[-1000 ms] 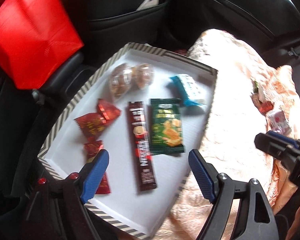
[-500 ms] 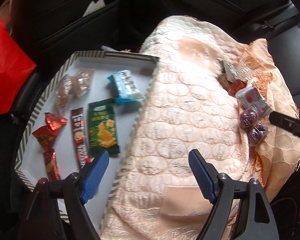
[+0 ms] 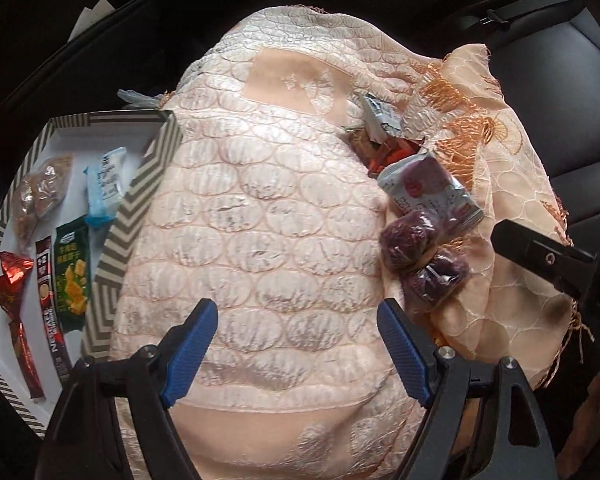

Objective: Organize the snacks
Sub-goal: 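Move both tools back over the snacks on the cloth, then grasp the red dates bag with the left tool while the right tool grasps the pink-white cake packet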

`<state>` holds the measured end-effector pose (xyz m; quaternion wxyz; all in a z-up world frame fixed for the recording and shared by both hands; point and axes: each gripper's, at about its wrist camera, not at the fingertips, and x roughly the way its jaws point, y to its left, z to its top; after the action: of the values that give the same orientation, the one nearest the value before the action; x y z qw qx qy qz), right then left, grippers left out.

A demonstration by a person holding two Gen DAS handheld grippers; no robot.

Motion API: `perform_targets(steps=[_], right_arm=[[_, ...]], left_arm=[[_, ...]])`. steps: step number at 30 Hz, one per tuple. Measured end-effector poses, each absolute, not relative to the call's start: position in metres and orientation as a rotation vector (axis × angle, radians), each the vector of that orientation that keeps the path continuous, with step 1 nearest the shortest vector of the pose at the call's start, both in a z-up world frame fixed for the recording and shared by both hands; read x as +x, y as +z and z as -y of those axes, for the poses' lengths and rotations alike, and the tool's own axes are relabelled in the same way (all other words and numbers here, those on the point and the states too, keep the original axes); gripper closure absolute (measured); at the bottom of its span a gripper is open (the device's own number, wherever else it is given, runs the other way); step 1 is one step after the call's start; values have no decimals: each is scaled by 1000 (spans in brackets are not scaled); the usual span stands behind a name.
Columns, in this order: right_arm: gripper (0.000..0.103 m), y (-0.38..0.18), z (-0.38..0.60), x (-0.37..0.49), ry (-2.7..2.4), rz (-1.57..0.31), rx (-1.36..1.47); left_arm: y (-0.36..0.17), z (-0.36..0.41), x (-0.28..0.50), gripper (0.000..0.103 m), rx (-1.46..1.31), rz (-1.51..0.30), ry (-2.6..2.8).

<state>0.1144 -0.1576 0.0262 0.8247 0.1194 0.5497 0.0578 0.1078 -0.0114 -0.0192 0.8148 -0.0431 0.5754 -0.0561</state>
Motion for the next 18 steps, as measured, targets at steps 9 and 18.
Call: perform_targets(steps=[9, 18], right_arm=[[53, 33, 183, 115, 103, -1138, 326], [53, 34, 197, 118, 94, -1124, 375]], left_arm=[[-28, 68, 126, 19, 17, -1197, -300], [-44, 94, 126, 19, 250, -1166, -517]])
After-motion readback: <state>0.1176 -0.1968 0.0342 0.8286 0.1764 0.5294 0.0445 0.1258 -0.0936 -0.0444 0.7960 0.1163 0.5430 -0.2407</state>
